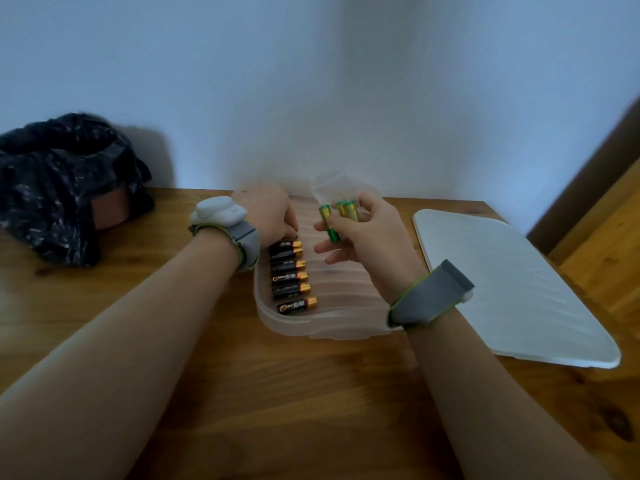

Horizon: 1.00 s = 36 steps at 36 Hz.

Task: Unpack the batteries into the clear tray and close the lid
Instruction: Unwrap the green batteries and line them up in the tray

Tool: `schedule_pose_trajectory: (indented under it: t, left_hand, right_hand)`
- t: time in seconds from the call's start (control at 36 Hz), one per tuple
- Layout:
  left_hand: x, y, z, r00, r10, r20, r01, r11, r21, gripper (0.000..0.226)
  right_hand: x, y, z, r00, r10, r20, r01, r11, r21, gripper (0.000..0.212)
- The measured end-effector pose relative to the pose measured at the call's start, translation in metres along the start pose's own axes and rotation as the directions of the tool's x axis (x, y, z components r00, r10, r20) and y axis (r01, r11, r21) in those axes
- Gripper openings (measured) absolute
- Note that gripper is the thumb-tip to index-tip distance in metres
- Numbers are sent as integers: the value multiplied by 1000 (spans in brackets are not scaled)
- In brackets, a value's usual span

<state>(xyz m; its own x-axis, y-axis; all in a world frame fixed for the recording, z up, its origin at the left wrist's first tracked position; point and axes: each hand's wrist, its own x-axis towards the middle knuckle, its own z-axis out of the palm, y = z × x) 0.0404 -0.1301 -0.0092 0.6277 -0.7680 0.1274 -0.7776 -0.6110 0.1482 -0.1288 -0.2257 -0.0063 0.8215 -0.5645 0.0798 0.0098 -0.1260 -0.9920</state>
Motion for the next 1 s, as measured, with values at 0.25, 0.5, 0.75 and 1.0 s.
schedule_pose_trajectory:
  t: [0.25,0.5,0.75,1.0]
  left_hand:
    - [-16,-10,-24,964,-83,-254,-15,932,-362,16]
    - [-51,5,-64,926,127,-357,-318,772,-551,11]
    - [-51,16,-68,938,234,-257,-316,882,-350,16]
    - [-52,9,-74,965,216,-149,-254,915,-315,30]
  right_hand:
    - [-3,-4,-1,999,40,35,-41,999,27,27]
    - [-3,-1,0,998,17,68,-16,1000,-9,12]
    - [-5,-1,1,993,-18,116,29,994,-101,18]
    - [-4,3,-5,984,-139,115,177,866,-467,25]
